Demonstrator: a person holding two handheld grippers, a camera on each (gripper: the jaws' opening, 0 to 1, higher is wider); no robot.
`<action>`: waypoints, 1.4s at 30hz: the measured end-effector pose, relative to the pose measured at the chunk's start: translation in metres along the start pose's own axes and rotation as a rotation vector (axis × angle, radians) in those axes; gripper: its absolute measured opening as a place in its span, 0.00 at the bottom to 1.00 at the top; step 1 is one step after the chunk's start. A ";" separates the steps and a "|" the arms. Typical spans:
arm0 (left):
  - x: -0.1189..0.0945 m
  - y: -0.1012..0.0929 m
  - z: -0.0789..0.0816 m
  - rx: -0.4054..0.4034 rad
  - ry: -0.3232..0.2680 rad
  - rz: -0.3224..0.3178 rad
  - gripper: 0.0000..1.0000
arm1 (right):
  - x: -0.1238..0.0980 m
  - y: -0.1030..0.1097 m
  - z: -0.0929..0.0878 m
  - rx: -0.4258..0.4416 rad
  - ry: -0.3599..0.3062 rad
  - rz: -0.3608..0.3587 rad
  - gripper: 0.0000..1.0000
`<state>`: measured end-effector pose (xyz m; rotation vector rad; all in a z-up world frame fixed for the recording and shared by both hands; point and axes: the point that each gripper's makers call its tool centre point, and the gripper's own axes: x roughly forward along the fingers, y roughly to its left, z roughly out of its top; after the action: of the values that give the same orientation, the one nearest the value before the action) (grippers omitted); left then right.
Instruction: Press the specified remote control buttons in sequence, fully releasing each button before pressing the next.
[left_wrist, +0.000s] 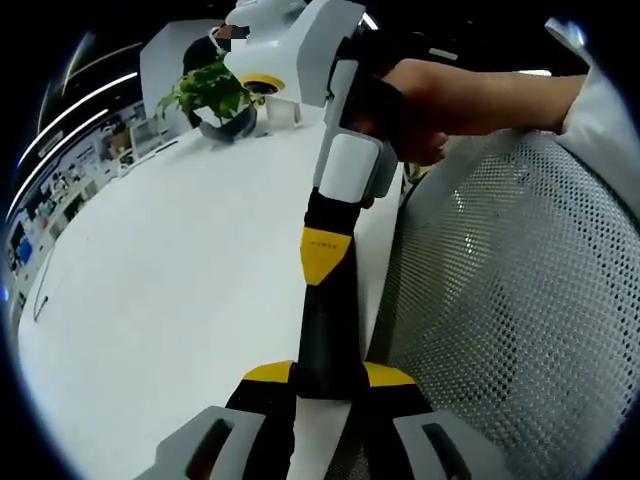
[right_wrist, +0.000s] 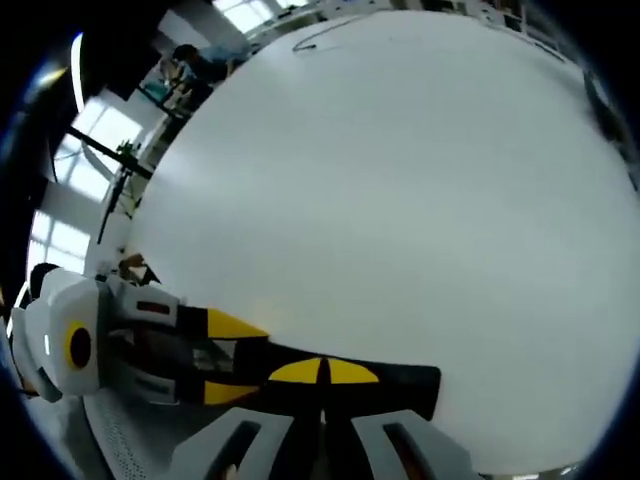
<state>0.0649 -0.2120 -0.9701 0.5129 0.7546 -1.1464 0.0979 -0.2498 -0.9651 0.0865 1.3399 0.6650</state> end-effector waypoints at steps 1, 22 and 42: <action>0.000 0.000 0.000 0.007 0.001 0.001 0.23 | 0.000 0.000 0.000 0.000 -0.004 0.001 0.00; 0.001 -0.002 0.001 0.016 0.006 0.001 0.24 | -0.004 0.001 -0.006 0.025 -0.026 0.035 0.00; 0.001 -0.001 0.001 0.021 0.007 -0.004 0.24 | -0.006 0.003 -0.012 0.027 -0.006 0.031 0.00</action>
<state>0.0643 -0.2138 -0.9700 0.5335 0.7511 -1.1573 0.0855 -0.2540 -0.9611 0.1313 1.3446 0.6727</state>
